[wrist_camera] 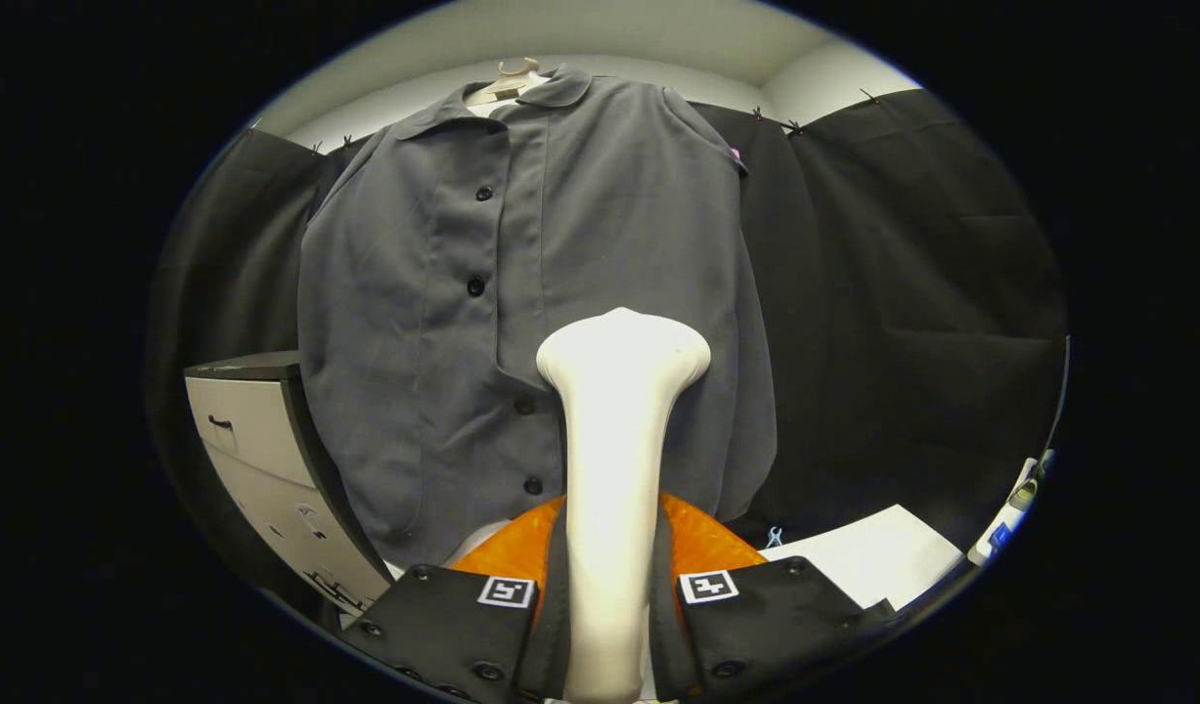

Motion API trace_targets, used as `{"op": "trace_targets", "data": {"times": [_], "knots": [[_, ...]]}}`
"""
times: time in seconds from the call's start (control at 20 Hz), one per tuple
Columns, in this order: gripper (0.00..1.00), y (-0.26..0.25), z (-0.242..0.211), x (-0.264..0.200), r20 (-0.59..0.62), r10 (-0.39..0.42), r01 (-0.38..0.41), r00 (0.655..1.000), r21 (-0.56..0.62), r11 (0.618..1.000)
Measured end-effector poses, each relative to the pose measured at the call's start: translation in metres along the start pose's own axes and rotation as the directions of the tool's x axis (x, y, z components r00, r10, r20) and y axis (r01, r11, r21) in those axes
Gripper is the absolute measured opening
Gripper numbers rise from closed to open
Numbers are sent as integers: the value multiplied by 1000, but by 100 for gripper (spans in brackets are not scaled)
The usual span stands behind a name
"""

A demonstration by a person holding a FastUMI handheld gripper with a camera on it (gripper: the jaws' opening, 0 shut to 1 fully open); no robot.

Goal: Iron the clothes twice with a garment steamer, once on the left side and once on the right side.

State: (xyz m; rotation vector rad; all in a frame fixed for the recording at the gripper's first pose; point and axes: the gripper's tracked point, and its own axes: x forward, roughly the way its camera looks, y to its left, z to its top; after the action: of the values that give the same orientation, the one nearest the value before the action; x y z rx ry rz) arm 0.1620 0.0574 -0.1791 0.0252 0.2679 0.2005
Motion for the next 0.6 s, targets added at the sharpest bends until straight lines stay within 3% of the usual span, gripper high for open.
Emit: {"op": "trace_targets", "data": {"times": [0.6], "knots": [[40, 31, 67, -78, 126, 16, -13, 992, -27, 1000]]}}
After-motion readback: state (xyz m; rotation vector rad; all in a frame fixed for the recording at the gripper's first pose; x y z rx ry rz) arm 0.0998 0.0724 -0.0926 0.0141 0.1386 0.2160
